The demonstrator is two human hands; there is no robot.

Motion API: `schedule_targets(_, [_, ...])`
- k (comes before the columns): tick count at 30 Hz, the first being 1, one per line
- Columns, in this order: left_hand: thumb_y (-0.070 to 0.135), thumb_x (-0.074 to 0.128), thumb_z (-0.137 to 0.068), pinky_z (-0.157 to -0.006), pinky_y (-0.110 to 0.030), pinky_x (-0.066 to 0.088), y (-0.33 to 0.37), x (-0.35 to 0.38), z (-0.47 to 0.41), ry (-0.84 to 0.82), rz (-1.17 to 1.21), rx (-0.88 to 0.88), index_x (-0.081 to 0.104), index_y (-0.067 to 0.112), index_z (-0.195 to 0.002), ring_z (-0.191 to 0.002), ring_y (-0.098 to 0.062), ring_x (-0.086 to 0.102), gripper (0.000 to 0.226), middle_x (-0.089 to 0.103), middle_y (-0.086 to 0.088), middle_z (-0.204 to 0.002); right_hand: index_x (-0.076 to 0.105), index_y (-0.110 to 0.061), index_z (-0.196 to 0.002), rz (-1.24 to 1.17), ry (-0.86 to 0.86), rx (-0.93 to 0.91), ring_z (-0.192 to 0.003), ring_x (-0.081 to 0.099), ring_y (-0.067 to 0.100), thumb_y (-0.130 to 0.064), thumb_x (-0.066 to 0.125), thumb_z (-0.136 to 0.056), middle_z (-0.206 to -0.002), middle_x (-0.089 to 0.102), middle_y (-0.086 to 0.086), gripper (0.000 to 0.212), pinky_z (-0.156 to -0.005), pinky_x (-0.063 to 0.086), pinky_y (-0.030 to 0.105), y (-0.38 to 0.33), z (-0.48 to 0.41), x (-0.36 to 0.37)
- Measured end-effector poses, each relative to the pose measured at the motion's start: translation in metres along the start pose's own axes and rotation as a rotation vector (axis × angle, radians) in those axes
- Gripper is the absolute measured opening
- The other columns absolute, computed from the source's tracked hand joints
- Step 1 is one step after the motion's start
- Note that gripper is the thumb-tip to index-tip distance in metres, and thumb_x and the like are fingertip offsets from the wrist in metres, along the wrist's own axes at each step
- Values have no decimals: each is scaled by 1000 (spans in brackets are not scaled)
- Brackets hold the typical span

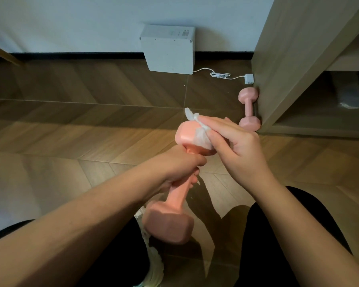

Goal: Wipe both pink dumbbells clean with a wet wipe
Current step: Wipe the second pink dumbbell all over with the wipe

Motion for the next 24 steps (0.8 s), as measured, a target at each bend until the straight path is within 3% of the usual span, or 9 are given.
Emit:
schedule_targets(6, [18,53,-97,-50,-23,49,1,-1,4,125,-105,75,58,10,-97,-47,-11,51,10,56,-5,-64,64,-18,-126,33,-32,17,-126,53,5,-30,41,-99,-130,63,-6,38,-114,34,48,-9,-8,12])
schedule_targets(10, [19,53,-96,-48,-23,47,2,-8,7,159,-58,80,60,8,-101,-46,-11,50,14,55,-3,-61,55,-30,-130,-76,-16,146,-125,53,3,-31,47,-99,-128,61,-13,32,-112,38,49,9,-2,1])
schedule_targets(13, [21,54,-95,-45,-23,44,1,-11,10,201,-118,71,61,5,-94,-46,-13,50,18,55,-5,-63,52,-33,-128,-194,-22,207,-121,56,4,-26,53,-100,-123,62,-14,29,-101,50,33,10,-1,3])
schedule_targets(16, [25,54,-95,-51,-28,45,1,-10,12,216,-225,77,61,5,-94,-54,-18,53,21,58,-9,-68,55,-32,-128,-234,-54,206,-120,57,7,-25,53,-100,-127,64,-8,29,-91,53,22,4,-5,9])
schedule_targets(18, [26,55,-94,-55,-31,45,1,-10,13,201,-209,75,62,5,-97,-57,-20,52,21,57,-9,-70,55,-31,-129,-259,-64,213,-120,57,8,-27,52,-100,-127,64,-7,30,-89,54,21,6,-3,7])
schedule_targets(24, [21,55,-93,-47,-25,42,4,-11,15,204,-139,92,60,5,-96,-51,-14,49,17,55,-6,-67,58,-22,-133,-280,-41,260,-120,57,6,-30,52,-100,-128,64,-6,35,-90,53,20,9,-1,5])
Point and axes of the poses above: each hand's wrist, its own z-axis away from the middle knuckle, its own x-axis out of the palm, y = z × x, the point moved 8 cm from there along -z, towards the middle knuckle
